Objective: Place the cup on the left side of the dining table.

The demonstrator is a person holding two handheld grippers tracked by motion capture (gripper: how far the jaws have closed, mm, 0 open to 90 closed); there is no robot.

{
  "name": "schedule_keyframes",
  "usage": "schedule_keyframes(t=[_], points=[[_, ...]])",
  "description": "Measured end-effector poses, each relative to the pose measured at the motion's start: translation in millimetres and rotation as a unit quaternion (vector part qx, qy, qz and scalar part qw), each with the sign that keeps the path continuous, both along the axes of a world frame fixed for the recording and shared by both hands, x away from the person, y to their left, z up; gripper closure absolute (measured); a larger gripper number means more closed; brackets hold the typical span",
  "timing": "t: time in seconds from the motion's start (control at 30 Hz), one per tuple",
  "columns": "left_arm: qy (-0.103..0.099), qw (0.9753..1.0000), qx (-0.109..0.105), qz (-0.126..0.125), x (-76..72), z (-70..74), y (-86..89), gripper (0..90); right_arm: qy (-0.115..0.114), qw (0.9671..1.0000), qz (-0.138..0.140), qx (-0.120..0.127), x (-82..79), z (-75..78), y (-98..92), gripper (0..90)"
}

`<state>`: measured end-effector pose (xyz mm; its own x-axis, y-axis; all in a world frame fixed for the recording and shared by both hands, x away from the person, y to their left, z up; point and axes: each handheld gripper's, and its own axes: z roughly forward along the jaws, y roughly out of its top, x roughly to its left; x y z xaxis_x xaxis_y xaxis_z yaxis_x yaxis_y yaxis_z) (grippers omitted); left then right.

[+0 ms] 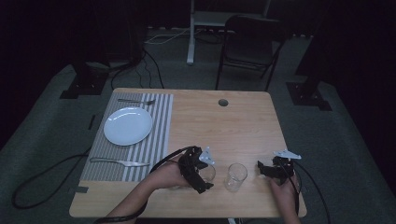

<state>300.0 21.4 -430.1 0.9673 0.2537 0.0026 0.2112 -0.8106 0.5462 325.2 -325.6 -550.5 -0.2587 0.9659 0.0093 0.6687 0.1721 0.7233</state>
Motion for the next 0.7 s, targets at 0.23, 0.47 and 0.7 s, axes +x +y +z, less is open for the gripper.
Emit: schedule_keyframes(t=[0.23, 0.47, 0.7], points=[[0.007, 0.9997, 0.022, -0.002, 2.7, -2.5, -5.3, 16.3, 0.000, 1.0000, 0.000, 0.000, 0.0, 0.0, 0.0, 12.8], [0.014, 0.9978, 0.064, 0.006, 6.7, -5.8, -13.6, 16.4, 0.000, 1.0000, 0.000, 0.000, 0.0, 0.0, 0.0, 12.8], [0.013, 0.9963, 0.085, 0.001, 8.0, -9.6, -21.3, 25.2, 0.000, 1.0000, 0.000, 0.000, 0.0, 0.0, 0.0, 12.8]])
